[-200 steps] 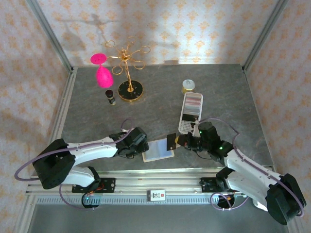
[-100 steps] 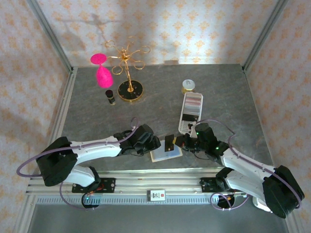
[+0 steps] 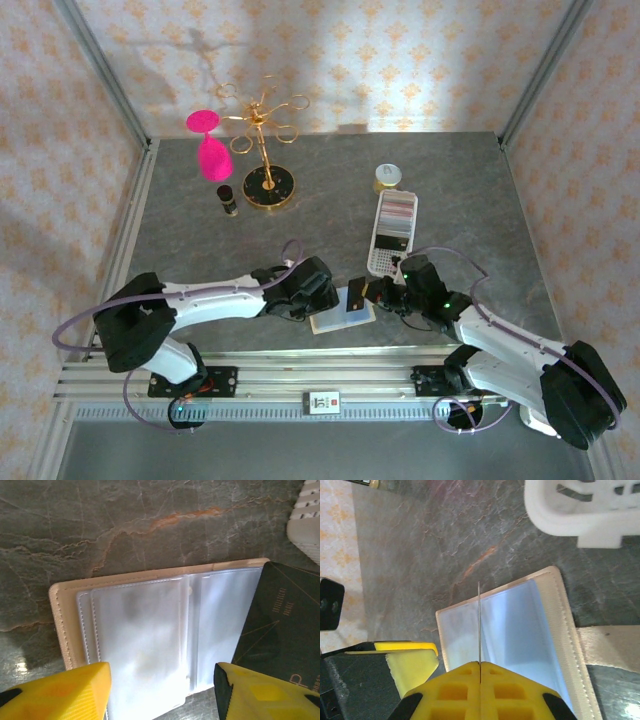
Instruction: Put the credit cards into the card holder
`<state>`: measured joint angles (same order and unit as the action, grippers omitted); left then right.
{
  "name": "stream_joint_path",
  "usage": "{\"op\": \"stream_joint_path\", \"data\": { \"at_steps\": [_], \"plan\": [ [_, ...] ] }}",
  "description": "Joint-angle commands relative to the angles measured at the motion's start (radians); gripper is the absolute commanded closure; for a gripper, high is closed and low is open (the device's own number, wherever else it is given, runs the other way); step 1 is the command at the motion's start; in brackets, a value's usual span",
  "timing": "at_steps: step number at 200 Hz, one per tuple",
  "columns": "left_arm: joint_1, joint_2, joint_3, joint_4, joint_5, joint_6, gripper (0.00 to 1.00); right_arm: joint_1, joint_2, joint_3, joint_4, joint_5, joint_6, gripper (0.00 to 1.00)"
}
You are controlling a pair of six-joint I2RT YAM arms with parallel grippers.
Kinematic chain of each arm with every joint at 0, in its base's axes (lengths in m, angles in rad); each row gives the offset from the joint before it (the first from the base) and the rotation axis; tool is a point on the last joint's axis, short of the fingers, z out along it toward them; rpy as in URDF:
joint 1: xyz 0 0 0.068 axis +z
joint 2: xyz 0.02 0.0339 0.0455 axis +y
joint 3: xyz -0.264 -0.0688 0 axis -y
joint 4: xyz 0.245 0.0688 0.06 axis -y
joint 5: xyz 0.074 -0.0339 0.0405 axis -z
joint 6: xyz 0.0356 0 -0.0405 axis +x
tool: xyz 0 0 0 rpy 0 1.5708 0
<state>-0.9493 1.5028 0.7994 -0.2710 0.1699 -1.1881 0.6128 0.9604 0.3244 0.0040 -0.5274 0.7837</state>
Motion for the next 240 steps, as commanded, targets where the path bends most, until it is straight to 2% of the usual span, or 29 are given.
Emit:
{"op": "stream_joint_path", "data": {
  "at_steps": [1,35,61,155,186,240],
  "plan": [
    [-0.005,0.022,0.026,-0.118,-0.058,-0.012,0.41,0.005,-0.006,0.012,-0.03,0.051,-0.022,1.0],
    [-0.006,0.026,0.053,-0.185,-0.095,-0.001,0.36,0.006,0.003,0.015,-0.028,0.049,-0.029,1.0],
    [-0.013,0.051,0.065,-0.163,-0.067,0.003,0.37,0.008,0.004,0.015,-0.018,0.045,-0.027,1.0],
    [-0.033,0.16,0.133,-0.242,-0.085,0.03,0.37,0.008,0.029,0.007,0.01,0.021,-0.033,1.0],
    [-0.033,0.169,0.129,-0.257,-0.095,0.041,0.41,0.013,0.023,0.005,0.022,0.013,-0.044,1.0],
    [-0.033,0.166,0.099,-0.244,-0.096,0.054,0.55,0.027,-0.014,-0.041,0.113,-0.036,-0.037,1.0]
  ]
}}
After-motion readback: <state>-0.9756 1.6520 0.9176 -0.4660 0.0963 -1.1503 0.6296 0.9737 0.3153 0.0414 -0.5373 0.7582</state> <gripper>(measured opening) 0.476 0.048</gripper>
